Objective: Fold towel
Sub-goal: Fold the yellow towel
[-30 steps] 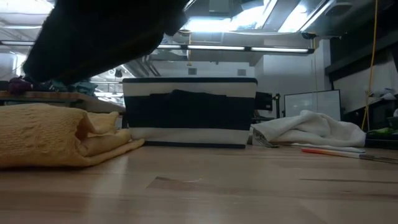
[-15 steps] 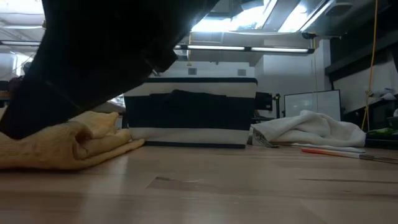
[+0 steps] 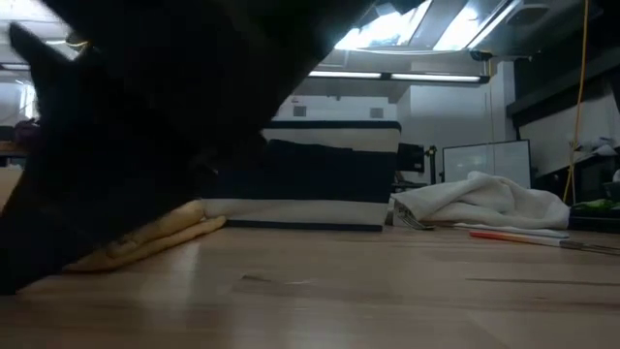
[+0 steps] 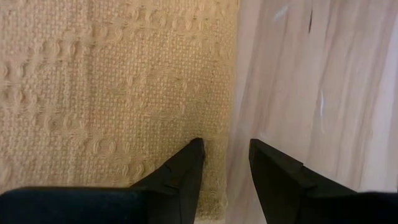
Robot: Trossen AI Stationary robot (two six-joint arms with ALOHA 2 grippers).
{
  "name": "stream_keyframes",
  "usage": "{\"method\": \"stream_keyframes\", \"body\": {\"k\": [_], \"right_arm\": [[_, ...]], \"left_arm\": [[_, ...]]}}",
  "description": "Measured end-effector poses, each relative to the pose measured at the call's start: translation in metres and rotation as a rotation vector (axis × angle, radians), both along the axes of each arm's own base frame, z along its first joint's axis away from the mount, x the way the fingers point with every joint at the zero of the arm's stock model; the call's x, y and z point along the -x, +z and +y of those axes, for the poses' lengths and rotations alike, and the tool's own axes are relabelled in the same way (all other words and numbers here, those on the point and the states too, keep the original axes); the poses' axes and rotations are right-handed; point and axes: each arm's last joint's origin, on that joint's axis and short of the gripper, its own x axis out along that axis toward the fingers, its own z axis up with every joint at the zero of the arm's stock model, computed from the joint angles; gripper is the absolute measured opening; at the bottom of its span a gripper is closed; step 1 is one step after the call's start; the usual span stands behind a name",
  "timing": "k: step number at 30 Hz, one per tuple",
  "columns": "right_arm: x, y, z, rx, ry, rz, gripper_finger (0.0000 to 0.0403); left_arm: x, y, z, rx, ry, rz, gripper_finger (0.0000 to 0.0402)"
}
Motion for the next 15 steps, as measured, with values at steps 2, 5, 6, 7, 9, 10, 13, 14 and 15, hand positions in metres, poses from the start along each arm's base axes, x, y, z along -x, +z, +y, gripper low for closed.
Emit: {"method": "stream_keyframes", "body": {"k": [2,5,6,7,9,10,13,14,15], "right_arm": [[-0.0004,-0.0011,0.0004,-0.003,-0.012,-0.004,0.0223],[-0.0003,-0.0018,0.0002,0.002,-0.017,-0.004,0.0213],[-0.0004,-0.0020,0.0001,0.005,-0.019,-0.005,0.0205],[-0.0003,-0.0021,0.0003,0.008,-0.022,-0.007,0.0194],[-0.0002,-0.0025,0.0006,0.011,-0.023,-0.008,0.0166],[-0.0002,-0.0028,0.0006,0.012,-0.024,-0.008,0.0149],[-0.0005,-0.0035,-0.0003,0.023,-0.032,-0.011,0.0089],[-0.0005,-0.0036,-0.0006,0.024,-0.033,-0.011,0.0066],[-0.0005,-0.0036,-0.0005,0.021,-0.030,-0.009,0.0044]], "left_arm": [[-0.0002,-0.0019,-0.0004,-0.003,0.004,0.001,0.0125],[-0.0004,-0.0041,-0.0005,-0.014,0.006,0.001,0.0110],[-0.0003,-0.0044,-0.0005,-0.016,0.006,0.001,0.0102],[-0.0003,-0.0045,-0.0004,-0.016,0.006,0.002,0.0091],[-0.0002,-0.0046,-0.0001,-0.017,0.008,0.002,0.0068],[-0.0001,-0.0047,0.0001,-0.015,0.014,0.003,0.0055],[0.0000,-0.0048,0.0002,0.006,0.054,0.003,0.0015],[0.0000,-0.0045,0.0002,0.015,0.068,0.003,0.0009],[0.0000,-0.0039,0.0002,0.024,0.077,0.003,0.0007]]}}
